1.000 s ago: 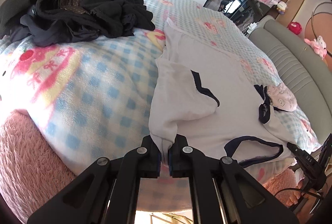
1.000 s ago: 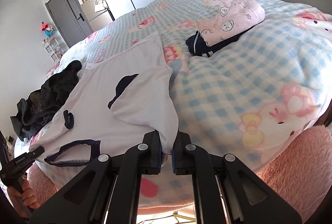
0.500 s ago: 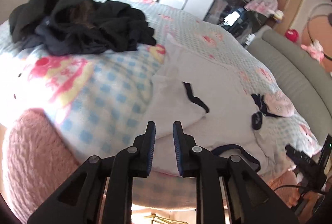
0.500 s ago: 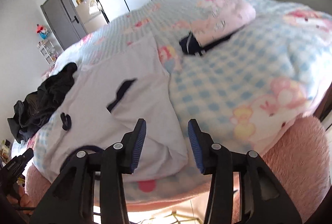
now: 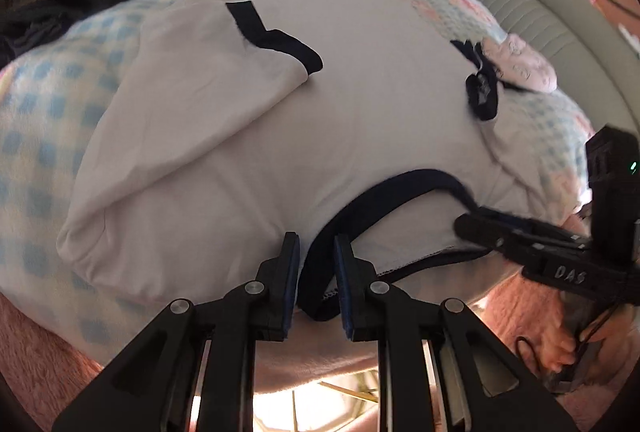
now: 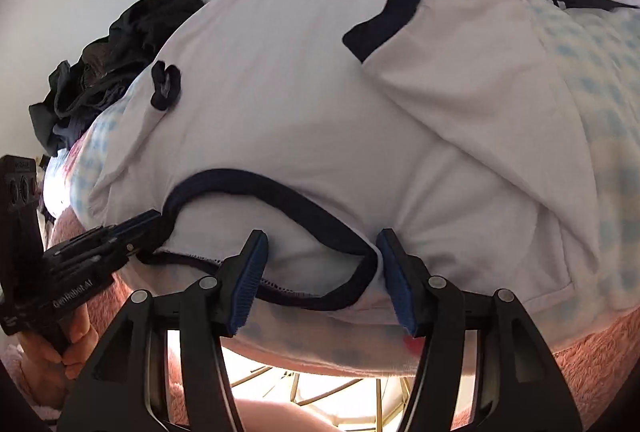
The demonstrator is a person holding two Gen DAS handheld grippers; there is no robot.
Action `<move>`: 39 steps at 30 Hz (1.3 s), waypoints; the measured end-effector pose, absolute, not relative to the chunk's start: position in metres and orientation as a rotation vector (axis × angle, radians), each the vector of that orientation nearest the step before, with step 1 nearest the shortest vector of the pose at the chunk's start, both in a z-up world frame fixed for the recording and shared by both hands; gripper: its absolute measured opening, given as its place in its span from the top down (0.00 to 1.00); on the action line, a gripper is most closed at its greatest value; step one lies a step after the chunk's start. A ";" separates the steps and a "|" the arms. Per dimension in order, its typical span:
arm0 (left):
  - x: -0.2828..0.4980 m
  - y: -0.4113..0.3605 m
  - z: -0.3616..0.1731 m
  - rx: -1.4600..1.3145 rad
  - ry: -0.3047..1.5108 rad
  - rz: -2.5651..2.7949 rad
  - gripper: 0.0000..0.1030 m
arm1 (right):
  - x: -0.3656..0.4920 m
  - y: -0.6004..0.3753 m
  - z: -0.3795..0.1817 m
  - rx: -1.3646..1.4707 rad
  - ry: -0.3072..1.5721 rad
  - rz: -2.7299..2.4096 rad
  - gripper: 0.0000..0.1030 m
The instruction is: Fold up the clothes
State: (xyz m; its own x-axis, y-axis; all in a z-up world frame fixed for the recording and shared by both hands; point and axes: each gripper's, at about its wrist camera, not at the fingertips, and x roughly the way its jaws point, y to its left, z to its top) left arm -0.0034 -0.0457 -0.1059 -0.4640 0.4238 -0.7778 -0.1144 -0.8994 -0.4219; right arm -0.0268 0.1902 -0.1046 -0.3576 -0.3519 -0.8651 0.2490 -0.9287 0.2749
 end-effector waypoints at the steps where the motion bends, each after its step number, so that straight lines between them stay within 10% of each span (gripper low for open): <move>1: -0.001 -0.052 -0.101 -1.367 -0.512 2.386 0.78 | -0.025 0.186 -0.096 1.484 -0.098 -2.326 0.43; 9: -0.026 -0.111 -0.052 -1.137 -0.626 2.618 0.75 | -0.060 0.142 -0.040 1.269 -0.084 -2.259 0.39; 23: -0.149 -0.135 -0.070 -1.373 -0.308 2.669 0.78 | -0.153 0.028 -0.092 1.447 -0.007 -2.108 0.40; 39: -0.099 -0.127 -0.072 -1.359 -0.178 2.599 0.75 | -0.156 0.022 -0.083 1.392 0.087 -2.100 0.40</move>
